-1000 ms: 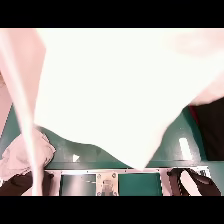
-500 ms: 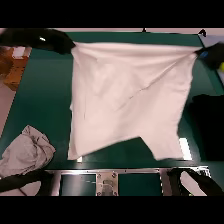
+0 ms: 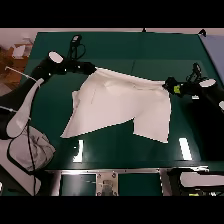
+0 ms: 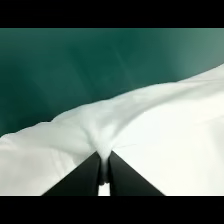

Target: Fold the shirts.

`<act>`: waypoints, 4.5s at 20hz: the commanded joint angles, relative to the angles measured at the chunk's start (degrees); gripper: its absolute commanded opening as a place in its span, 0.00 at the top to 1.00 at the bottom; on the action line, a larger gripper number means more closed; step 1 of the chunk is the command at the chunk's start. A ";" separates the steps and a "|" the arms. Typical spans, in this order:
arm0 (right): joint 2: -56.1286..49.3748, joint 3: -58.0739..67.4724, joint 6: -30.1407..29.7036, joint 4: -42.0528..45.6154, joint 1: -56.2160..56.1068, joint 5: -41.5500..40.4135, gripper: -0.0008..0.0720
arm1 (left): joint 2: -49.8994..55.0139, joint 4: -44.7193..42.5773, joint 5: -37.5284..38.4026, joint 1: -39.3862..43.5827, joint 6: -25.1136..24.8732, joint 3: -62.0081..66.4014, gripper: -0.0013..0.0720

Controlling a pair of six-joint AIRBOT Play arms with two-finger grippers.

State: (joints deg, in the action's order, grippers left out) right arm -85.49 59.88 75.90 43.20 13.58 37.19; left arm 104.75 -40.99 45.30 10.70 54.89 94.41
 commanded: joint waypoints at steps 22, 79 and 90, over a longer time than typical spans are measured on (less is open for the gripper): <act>-9.27 0.63 -9.79 9.14 15.30 34.45 0.51 | -8.02 -13.66 47.10 -24.94 16.98 -22.01 0.25; 52.37 27.43 -13.14 -20.81 24.98 15.43 0.96 | -59.04 -22.91 24.48 -25.75 27.56 16.98 0.95; 17.53 -2.93 -24.81 -22.03 2.89 0.26 0.96 | -27.65 5.88 11.67 -25.73 9.33 -23.06 0.95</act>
State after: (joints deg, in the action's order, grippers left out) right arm -55.33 59.81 53.84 21.43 21.71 45.65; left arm 67.85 -45.10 64.88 -15.00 71.61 79.64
